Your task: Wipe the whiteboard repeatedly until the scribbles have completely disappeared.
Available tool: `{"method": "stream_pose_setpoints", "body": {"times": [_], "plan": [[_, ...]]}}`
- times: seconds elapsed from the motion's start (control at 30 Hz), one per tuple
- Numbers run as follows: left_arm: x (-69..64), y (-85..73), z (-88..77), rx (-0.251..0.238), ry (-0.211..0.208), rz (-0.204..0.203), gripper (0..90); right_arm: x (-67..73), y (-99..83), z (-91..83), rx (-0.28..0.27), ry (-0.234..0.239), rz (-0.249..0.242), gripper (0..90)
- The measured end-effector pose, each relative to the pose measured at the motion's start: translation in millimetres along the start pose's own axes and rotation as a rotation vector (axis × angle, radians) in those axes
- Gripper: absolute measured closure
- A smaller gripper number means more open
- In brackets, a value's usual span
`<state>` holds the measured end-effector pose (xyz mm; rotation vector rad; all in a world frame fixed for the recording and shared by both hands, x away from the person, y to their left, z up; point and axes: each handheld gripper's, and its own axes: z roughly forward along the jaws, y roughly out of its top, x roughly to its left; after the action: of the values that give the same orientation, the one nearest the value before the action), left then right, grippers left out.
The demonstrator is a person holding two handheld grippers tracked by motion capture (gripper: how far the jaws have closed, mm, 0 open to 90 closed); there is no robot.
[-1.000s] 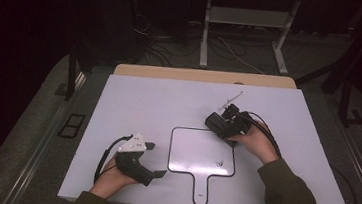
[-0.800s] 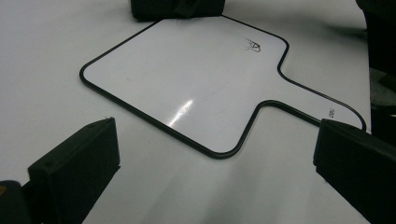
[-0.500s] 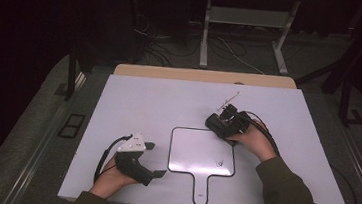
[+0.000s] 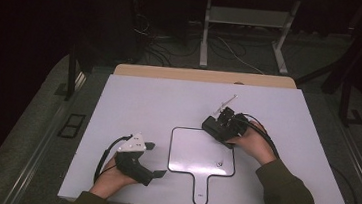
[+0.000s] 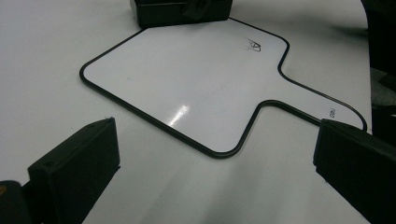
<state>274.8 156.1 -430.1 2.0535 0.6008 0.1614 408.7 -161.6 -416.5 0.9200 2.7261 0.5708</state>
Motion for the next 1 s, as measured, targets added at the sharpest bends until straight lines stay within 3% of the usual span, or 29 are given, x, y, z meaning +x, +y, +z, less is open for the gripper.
{"method": "stream_pose_setpoints", "body": {"times": [0.1, 0.2, 0.27, 0.37, 0.47, 0.5, 0.6, 0.63, 0.7, 0.77, 0.93, 1.0], "plan": [[-0.3, 0.0, -0.2, -0.002, 0.001, -0.002, 0.0, -7.0, -0.1, 1.2, -0.005, -0.055, 0.02, 39.0], [0.2, -0.1, 0.0, 0.0, 0.001, -0.002, 0.0, -13.0, -1.8, 1.3, -0.009, -0.062, 0.053, 39.0], [0.4, -0.2, 0.2, 0.001, 0.0, 0.0, 0.0, -14.4, -2.6, 0.8, -0.006, -0.079, 0.039, 39.0], [-0.3, 0.1, 0.4, 0.002, 0.0, 0.0, 0.0, -11.9, -3.3, 0.2, -0.004, -0.082, 0.037, 39.0], [-0.4, 0.1, 0.7, 0.003, 0.0, -0.001, 0.0, -2.6, -2.7, -0.4, -0.006, -0.037, 0.011, 39.0], [-0.3, 0.2, 0.6, 0.003, 0.001, 0.0, 0.0, -1.0, -2.4, -0.6, -0.005, -0.045, -0.002, 39.1], [-0.9, 0.3, -0.5, 0.001, 0.001, 0.001, 0.0, -7.2, -2.9, 0.2, -0.008, -0.068, 0.013, 39.1], [-0.9, 0.2, -0.6, 0.001, 0.001, 0.001, 0.0, -11.1, -3.9, 0.3, -0.007, -0.083, 0.038, 39.1], [-0.6, -0.1, -0.1, -0.001, 0.0, -0.001, 0.0, -14.4, -5.2, -0.1, -0.006, -0.079, 0.052, 39.1], [-0.2, 0.0, 0.6, 0.002, 0.0, 0.0, 0.0, -11.8, -4.9, 0.0, -0.006, -0.096, 0.024, 39.1], [-1.2, 0.5, 0.5, 0.003, 0.001, 0.0, 0.0, 6.1, -1.4, -0.3, -0.012, -0.028, -0.023, 39.1], [-1.2, 0.6, 0.0, 0.002, 0.002, 0.002, 0.0, 8.0, -0.7, -0.6, -0.007, -0.039, -0.037, 39.0]]}}
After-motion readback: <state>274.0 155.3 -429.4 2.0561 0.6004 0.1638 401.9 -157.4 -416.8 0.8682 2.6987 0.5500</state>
